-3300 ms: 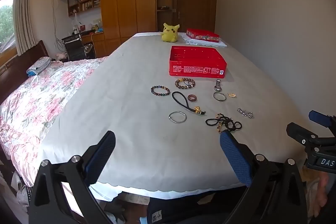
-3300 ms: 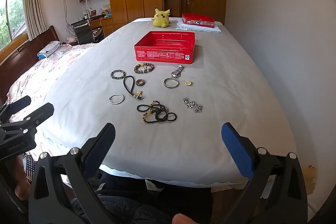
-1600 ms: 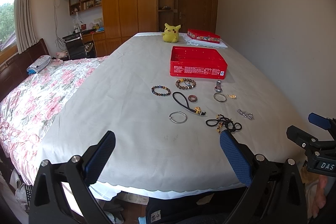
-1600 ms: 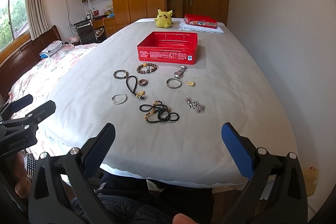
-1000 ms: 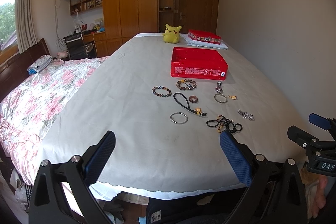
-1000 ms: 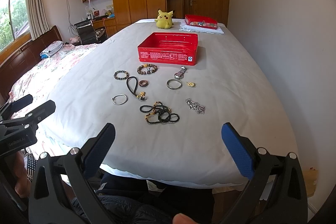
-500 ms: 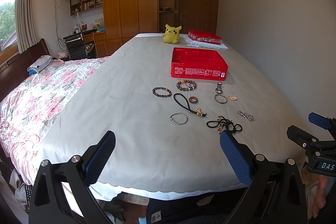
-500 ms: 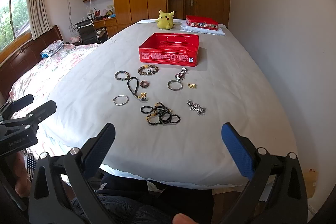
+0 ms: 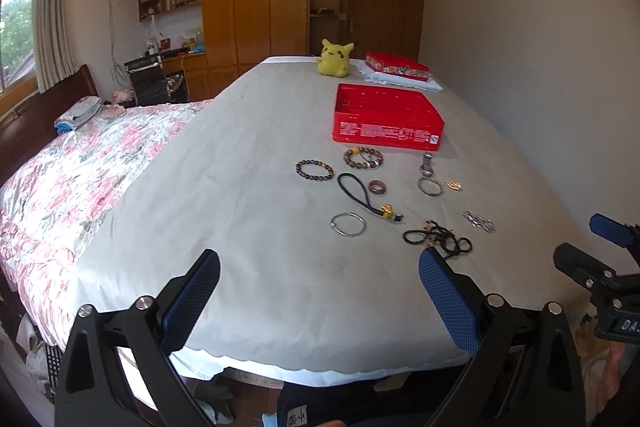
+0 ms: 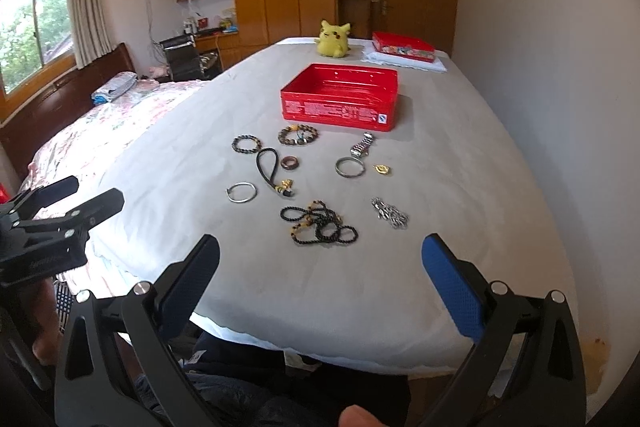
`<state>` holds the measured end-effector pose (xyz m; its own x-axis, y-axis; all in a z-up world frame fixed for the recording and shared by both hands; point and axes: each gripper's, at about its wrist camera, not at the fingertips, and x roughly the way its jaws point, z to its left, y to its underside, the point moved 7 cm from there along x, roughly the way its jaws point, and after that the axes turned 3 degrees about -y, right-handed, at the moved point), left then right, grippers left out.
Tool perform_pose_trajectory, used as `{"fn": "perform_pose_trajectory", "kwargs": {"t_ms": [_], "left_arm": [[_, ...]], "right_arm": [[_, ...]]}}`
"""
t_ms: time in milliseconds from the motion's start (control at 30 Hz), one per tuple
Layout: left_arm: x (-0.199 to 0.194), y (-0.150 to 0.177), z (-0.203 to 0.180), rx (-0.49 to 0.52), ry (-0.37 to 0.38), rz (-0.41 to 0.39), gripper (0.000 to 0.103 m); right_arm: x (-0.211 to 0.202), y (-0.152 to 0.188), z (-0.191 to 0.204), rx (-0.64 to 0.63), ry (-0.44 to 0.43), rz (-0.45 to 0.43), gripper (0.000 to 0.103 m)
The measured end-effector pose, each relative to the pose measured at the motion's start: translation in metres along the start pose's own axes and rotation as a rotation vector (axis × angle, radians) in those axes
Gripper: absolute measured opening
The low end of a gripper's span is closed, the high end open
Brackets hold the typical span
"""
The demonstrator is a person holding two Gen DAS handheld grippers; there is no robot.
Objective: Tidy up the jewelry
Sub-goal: 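Grasp the silver bangle with the left tool while the right tool grasps the black bead necklace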
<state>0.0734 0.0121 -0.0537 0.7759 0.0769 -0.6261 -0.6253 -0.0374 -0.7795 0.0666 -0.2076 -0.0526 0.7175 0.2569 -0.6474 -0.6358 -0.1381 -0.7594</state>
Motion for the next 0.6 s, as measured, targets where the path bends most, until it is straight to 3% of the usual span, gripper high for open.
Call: {"fn": "perform_pose_trajectory", "kwargs": {"t_ms": [167, 300, 367, 533, 567, 600], "left_arm": [[0.019, 0.001, -0.002, -0.007, 0.085, -0.015, 0.099], [0.051, 0.011, -0.006, -0.098, 0.299, 0.026, 0.099], [0.079, 0.018, -0.010, -0.059, 0.260, 0.125, 0.099], [0.128, 0.025, -0.022, 0.045, 0.172, 0.210, 0.099], [0.137, 0.025, -0.023, 0.049, 0.169, 0.220, 0.099], [0.148, 0.024, -0.026, 0.054, 0.174, 0.231, 0.099]], "right_arm": [[0.021, 0.000, -0.010, -0.026, 0.015, 0.004, 0.100], [0.047, 0.004, -0.021, -0.025, -0.026, 0.041, 0.100], [0.059, 0.007, -0.028, -0.005, -0.044, 0.065, 0.100], [0.092, 0.016, -0.037, 0.031, -0.118, 0.131, 0.097], [0.101, 0.019, -0.038, 0.036, -0.135, 0.152, 0.086], [0.107, 0.021, -0.038, 0.039, -0.152, 0.174, 0.064]]}}
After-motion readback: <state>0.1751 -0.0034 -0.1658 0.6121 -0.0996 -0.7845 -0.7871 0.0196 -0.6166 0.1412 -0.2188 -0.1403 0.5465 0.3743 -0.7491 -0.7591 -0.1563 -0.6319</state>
